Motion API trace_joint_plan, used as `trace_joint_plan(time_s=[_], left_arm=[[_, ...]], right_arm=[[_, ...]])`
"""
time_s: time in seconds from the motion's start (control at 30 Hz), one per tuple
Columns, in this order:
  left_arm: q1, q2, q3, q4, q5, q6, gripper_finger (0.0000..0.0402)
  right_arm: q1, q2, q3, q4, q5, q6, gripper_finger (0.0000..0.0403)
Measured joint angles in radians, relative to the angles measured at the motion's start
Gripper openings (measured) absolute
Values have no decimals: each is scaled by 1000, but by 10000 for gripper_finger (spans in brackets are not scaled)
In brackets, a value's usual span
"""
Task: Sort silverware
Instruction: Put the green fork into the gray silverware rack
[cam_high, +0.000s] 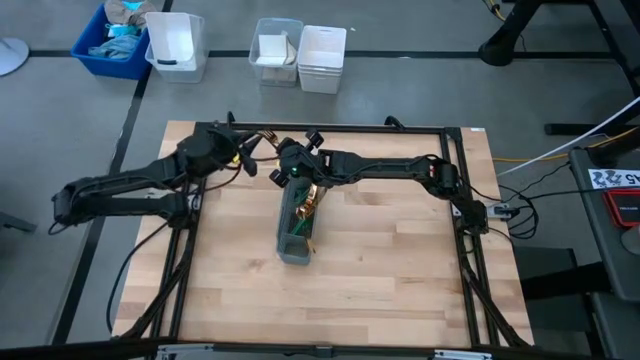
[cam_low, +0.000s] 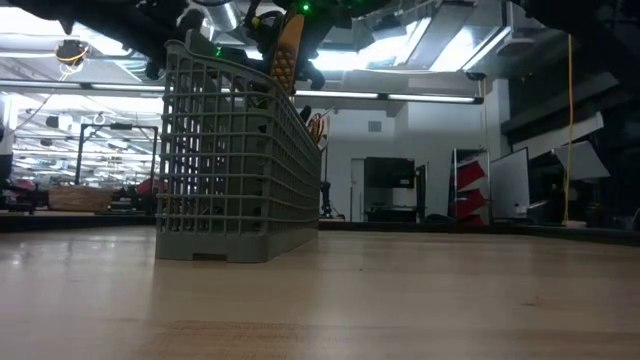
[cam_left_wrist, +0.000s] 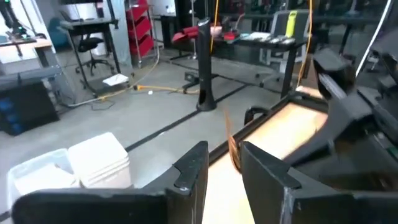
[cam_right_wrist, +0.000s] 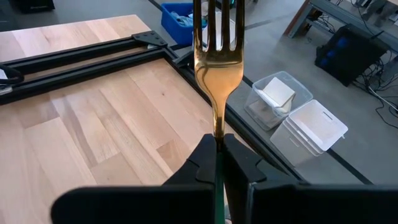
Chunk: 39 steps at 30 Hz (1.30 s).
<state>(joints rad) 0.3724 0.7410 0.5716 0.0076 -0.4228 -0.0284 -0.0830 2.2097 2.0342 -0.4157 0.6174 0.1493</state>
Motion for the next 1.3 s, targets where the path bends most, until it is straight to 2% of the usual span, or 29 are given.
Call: trace_joint_plan(time_s=[0.13, 0.5, 0.67, 0.83, 0.9, 1.07, 1.3], left_arm=[[41, 40, 0, 38, 84, -19, 88], [113, 128, 0, 119, 110, -25, 88], [120, 168, 0, 172, 167, -24, 88], [120, 190, 0, 166, 176, -24, 86], [119, 191, 0, 166, 178, -24, 73], [118, 188, 0, 173, 190, -2, 13], [118, 187, 2, 175, 191, -4, 6]], right_arm=[[0, 0, 0, 0, 0, 0, 12], [2, 0, -1, 2, -1, 3, 13], [4, 0, -1, 4, -10, 0, 14], [5, 0, -1, 4, -13, 1, 14], [5, 0, -1, 3, -13, 0, 14], [5, 0, -1, 4, -13, 3, 14], [4, 0, -1, 5, -13, 2, 15]])
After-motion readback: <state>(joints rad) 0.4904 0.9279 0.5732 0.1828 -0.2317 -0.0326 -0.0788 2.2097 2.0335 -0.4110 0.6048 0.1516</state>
